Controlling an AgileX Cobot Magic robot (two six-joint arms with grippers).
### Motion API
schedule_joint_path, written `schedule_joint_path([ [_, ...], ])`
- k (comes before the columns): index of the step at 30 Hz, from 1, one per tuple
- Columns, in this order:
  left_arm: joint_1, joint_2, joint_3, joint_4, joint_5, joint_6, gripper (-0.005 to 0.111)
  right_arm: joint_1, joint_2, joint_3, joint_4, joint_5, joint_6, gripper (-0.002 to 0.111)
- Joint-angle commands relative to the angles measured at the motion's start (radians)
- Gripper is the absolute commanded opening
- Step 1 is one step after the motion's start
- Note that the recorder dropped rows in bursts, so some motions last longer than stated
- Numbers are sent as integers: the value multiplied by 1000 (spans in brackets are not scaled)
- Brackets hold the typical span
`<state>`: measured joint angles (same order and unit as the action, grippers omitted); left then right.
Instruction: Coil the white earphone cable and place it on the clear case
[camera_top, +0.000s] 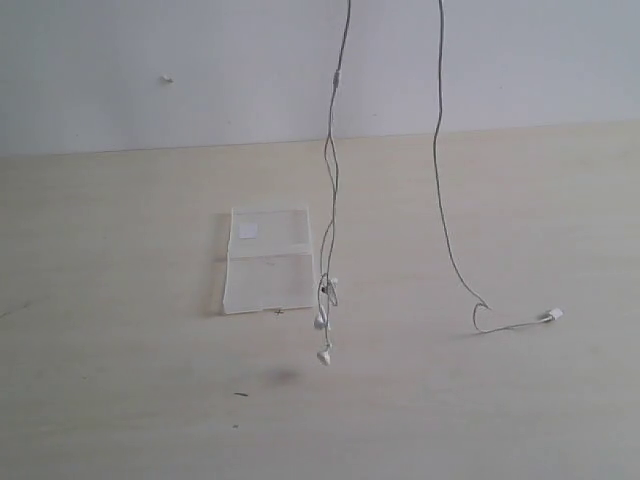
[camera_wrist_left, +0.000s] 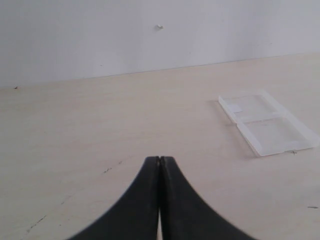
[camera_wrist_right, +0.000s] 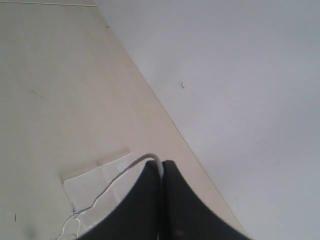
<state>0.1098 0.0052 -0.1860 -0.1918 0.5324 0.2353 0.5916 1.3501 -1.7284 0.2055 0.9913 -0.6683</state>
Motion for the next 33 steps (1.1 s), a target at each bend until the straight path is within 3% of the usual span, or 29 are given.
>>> schedule_joint_path([
  [1,1,-5,0,-10,1,0,0,1,-2,-28,6,-38,-12,0],
  [33,1,-5,0,-10,1,0,0,1,-8,-157,-57,-49,20,0],
])
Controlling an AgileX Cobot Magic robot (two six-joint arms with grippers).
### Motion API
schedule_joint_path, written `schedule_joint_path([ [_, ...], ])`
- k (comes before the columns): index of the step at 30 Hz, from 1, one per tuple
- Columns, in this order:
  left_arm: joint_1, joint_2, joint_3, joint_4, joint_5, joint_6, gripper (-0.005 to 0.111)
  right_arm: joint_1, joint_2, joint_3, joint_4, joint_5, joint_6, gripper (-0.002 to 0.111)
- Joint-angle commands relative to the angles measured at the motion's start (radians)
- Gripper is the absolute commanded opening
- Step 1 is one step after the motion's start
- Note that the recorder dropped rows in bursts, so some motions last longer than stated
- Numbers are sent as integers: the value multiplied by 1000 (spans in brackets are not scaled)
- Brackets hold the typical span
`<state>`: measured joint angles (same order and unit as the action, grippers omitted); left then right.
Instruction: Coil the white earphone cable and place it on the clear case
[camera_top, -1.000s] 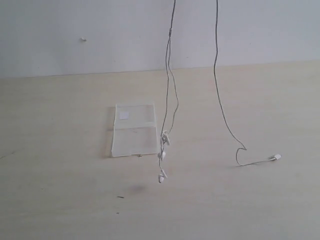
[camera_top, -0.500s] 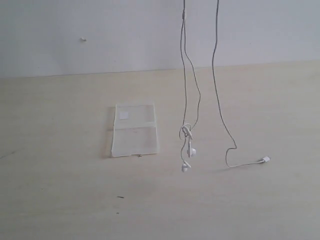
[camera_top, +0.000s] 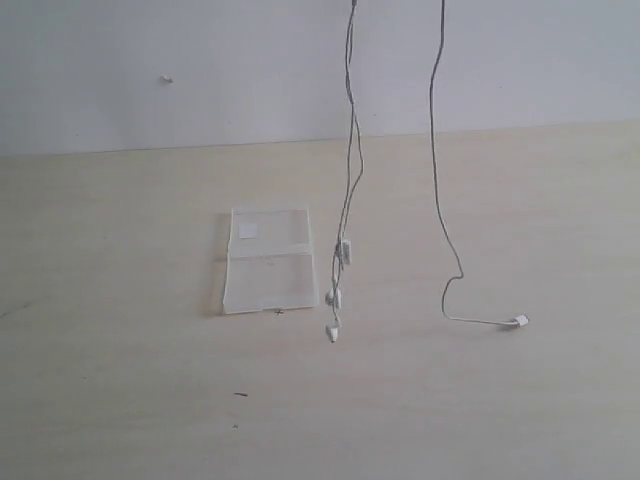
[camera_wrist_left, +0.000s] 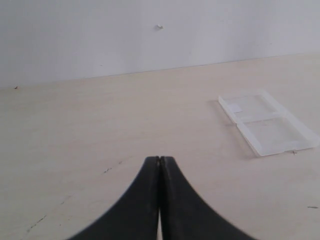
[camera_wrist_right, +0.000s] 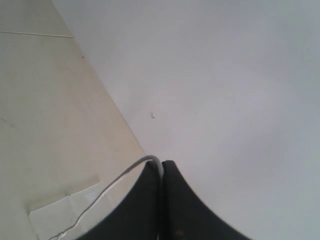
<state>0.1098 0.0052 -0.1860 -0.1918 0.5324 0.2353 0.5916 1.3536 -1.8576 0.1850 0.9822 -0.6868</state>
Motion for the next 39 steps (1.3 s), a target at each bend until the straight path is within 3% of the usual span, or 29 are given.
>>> schedule_joint_path([
  [1,1,-5,0,-10,1,0,0,1,-12,-28,-26,-52,65,0],
  [5,1,-5,0,-10,1,0,0,1,-12,-30,96,-30,-28,0],
  [9,1,-5,0,-10,1,0,0,1,-17,-34,-116,-65,137,0],
  [11,1,-5,0,-10,1,0,0,1,-25,-34,21,-35,16,0],
  [26,1,-5,0,-10,1,0,0,1,-63,-34,-31,-206,58,0],
  [39,1,-5,0,-10,1,0,0,1,-47,-34,54,-87,51,0],
])
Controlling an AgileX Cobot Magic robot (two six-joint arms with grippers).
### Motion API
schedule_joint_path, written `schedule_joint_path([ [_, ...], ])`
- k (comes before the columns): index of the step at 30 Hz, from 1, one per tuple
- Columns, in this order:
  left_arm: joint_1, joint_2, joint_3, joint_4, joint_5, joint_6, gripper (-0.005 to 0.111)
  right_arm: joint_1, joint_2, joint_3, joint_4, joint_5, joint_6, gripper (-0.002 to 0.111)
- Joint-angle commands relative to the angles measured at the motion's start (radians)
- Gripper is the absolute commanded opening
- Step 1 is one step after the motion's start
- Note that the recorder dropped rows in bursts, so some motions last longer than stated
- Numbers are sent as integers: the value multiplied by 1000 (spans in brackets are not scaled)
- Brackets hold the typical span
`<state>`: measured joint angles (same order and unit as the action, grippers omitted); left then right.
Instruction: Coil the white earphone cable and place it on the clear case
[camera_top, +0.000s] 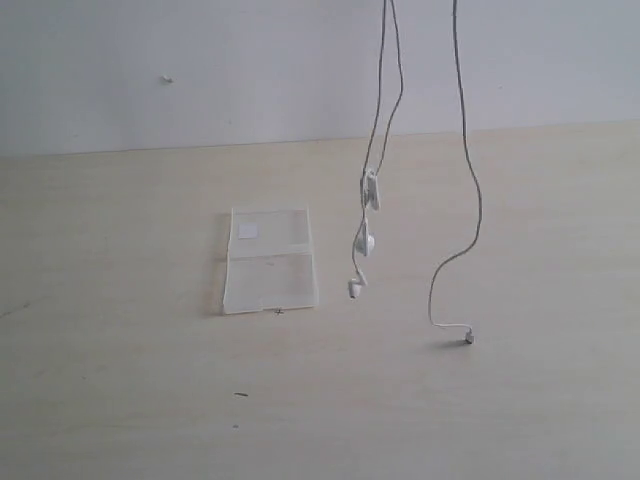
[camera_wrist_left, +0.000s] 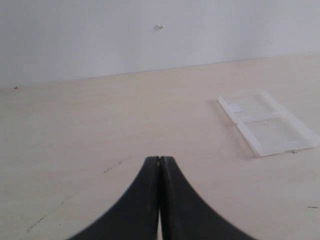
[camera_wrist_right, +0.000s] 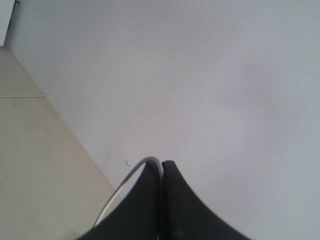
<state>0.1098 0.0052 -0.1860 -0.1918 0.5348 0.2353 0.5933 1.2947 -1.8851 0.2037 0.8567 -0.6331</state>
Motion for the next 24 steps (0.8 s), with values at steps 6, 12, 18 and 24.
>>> schedule_joint_path([
  [6,1,-5,0,-10,-2,0,0,-1,48,-6,199,110,-37,0],
  [12,1,-5,0,-10,-2,0,0,-1,56,-6,213,114,-39,0],
  [18,1,-5,0,-10,-2,0,0,-1,54,-6,234,97,-51,0],
  [24,1,-5,0,-10,-2,0,0,-1,47,-6,269,12,-72,0],
])
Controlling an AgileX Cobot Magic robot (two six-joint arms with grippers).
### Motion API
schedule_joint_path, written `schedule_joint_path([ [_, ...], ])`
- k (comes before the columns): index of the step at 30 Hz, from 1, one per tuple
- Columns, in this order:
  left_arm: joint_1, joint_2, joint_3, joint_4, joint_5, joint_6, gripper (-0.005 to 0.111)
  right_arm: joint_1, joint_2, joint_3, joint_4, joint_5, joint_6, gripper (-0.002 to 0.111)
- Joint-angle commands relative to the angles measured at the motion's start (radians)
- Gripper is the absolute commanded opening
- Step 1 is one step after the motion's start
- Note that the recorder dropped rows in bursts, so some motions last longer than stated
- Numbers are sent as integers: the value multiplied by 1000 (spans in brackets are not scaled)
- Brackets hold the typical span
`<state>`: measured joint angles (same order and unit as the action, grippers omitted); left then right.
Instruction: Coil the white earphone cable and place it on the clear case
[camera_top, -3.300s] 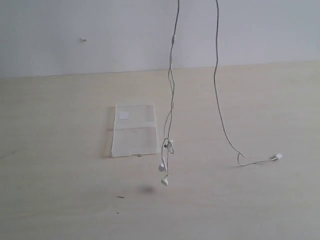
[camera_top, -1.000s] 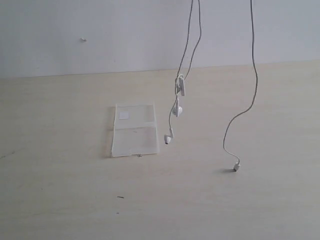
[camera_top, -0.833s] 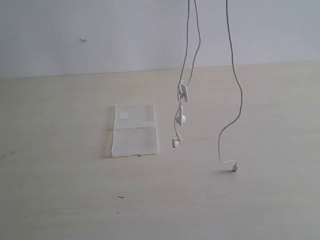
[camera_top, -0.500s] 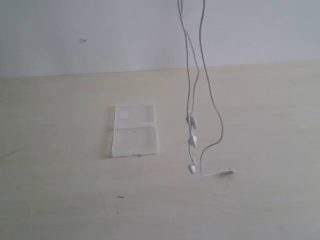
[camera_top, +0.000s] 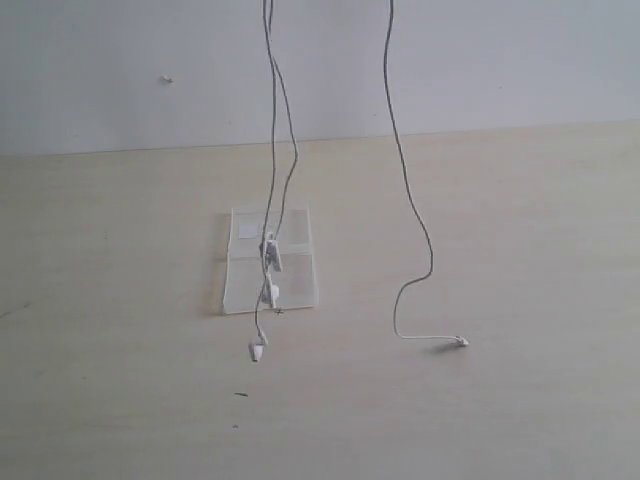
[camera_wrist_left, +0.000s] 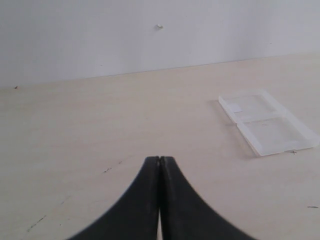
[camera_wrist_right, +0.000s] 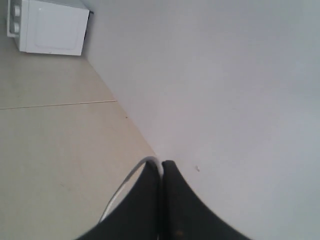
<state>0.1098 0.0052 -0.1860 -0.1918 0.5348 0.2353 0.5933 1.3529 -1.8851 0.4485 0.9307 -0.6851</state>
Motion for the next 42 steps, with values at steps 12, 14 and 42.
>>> schedule_joint_path([
  [12,1,-5,0,-10,-2,0,0,-1,-73,-6,24,-261,-41,0],
  [14,1,-5,0,-10,-2,0,0,-1,-86,-6,22,-286,-41,0],
  [42,1,-5,0,-10,-2,0,0,-1,-201,-6,-288,-331,97,0],
])
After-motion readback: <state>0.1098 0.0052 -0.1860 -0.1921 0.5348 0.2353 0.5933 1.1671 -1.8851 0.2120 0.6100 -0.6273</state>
